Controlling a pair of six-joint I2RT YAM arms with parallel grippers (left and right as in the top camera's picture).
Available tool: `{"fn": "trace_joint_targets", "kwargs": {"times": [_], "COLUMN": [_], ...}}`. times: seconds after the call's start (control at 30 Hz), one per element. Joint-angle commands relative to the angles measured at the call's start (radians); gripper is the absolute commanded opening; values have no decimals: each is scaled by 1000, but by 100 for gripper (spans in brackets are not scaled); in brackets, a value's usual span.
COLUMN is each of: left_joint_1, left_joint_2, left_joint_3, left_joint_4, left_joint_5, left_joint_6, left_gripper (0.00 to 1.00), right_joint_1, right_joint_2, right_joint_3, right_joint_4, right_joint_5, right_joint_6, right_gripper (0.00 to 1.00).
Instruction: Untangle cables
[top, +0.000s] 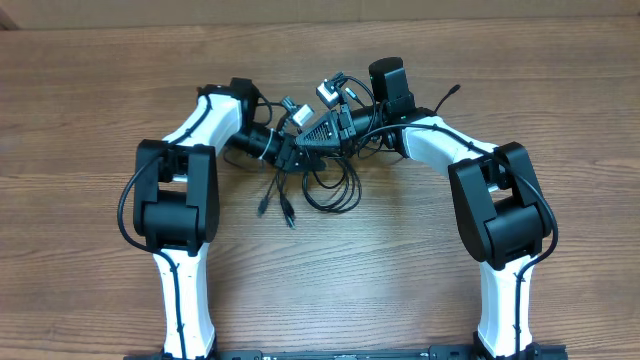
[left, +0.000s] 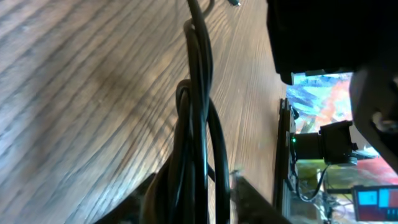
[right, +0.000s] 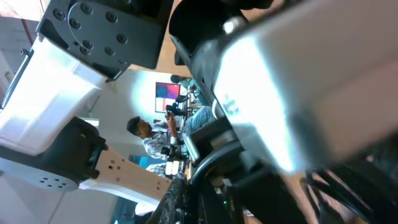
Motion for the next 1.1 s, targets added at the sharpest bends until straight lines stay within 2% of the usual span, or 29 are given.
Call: {"fn": "trace_joint_targets", "kwargs": {"times": [0.0,0.03,0.1,0.33,0.73,0.8,0.97,1.07], "left_joint_1": [1,3,10,42,83,83,83,84], "left_joint_2": [21,21,21,21,20,19,19,19], "left_joint_3": [5,5,5,5,6,8,62,74], "left_joint_4": [2,2,2,2,-29,-56,-280,-303], "left_joint_5": [-2,-15,-38,-81,-100,-74,-5,-11], "left_joint_6": [-8,-8,-8,-30,-24,26,342,363], "left_gripper": [18,11,4,4,4,5,12,13], "right_joint_1": [-3,-3,-4,-19,-41,-48,-76,-91], "right_joint_2": [6,6,6,-7,-160,-186,-253,-285], "right_joint_3": [-6,-6,-6,-6,-6,-6,-6,-6], "right_joint_4": [7,7,7,7,-16,-31,-48,-57], "right_joint_5": [-34,-34,-34,-32,37,47,47,47], "right_joint_6": [26,26,26,51,51,51,51,51], "right_gripper": [4,4,4,4,4,4,4,4]}}
